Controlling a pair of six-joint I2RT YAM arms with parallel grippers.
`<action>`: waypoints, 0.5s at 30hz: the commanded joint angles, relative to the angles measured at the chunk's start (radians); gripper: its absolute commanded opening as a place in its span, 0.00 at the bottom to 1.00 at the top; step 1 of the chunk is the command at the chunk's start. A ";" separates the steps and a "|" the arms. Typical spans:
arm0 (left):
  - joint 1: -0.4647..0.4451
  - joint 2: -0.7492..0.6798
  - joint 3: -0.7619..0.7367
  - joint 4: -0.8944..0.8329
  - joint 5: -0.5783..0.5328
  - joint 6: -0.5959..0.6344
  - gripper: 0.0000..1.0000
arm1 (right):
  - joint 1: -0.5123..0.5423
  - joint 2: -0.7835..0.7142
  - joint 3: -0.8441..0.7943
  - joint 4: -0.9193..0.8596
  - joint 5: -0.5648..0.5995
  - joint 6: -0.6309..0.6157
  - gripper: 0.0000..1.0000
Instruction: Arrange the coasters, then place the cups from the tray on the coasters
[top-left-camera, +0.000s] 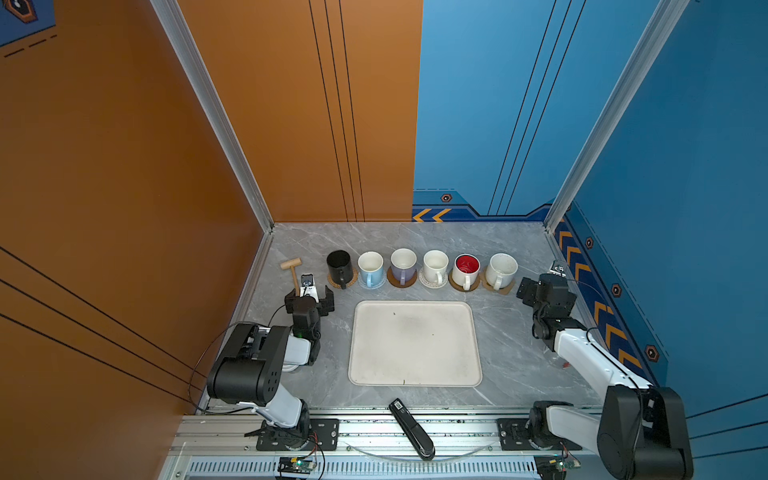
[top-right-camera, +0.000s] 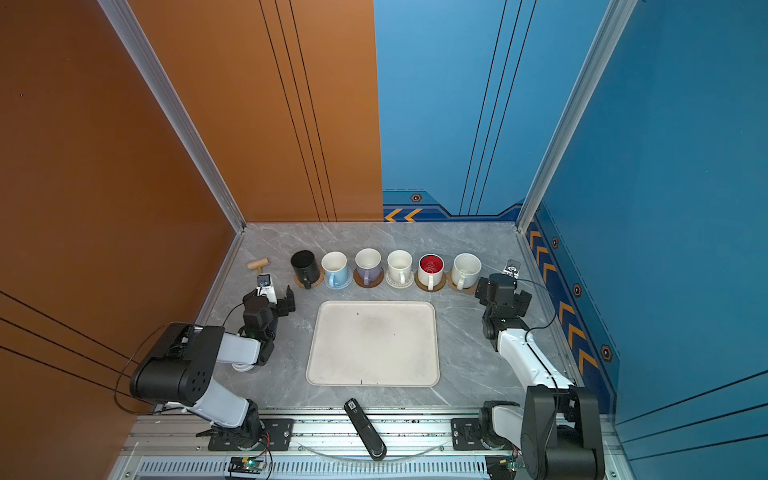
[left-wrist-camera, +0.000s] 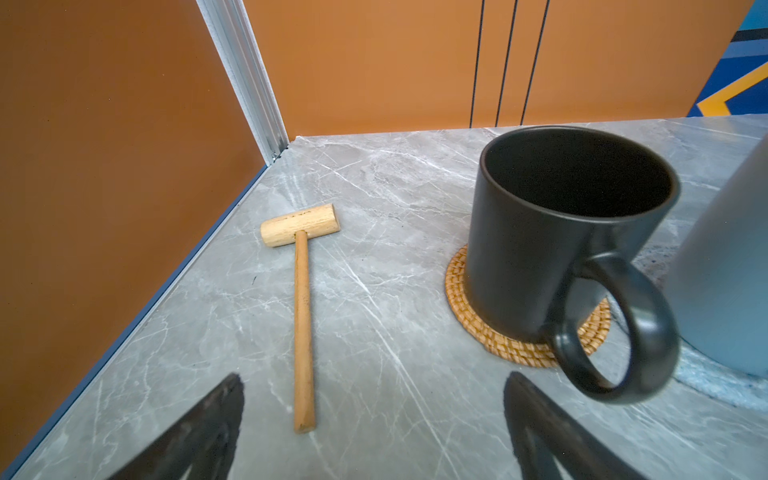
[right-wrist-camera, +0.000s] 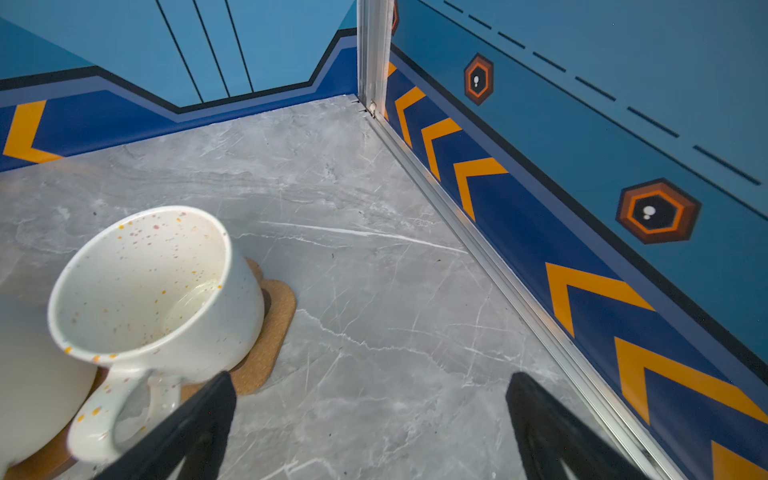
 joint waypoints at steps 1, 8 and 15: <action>0.012 -0.013 -0.014 0.009 0.086 -0.015 0.98 | -0.015 0.060 -0.026 0.127 -0.029 0.034 1.00; 0.025 -0.011 -0.041 0.061 0.138 -0.014 0.98 | -0.014 0.153 -0.063 0.301 -0.076 0.045 1.00; 0.034 -0.010 -0.013 0.012 0.174 -0.007 0.98 | -0.011 0.180 -0.109 0.397 -0.097 0.040 1.00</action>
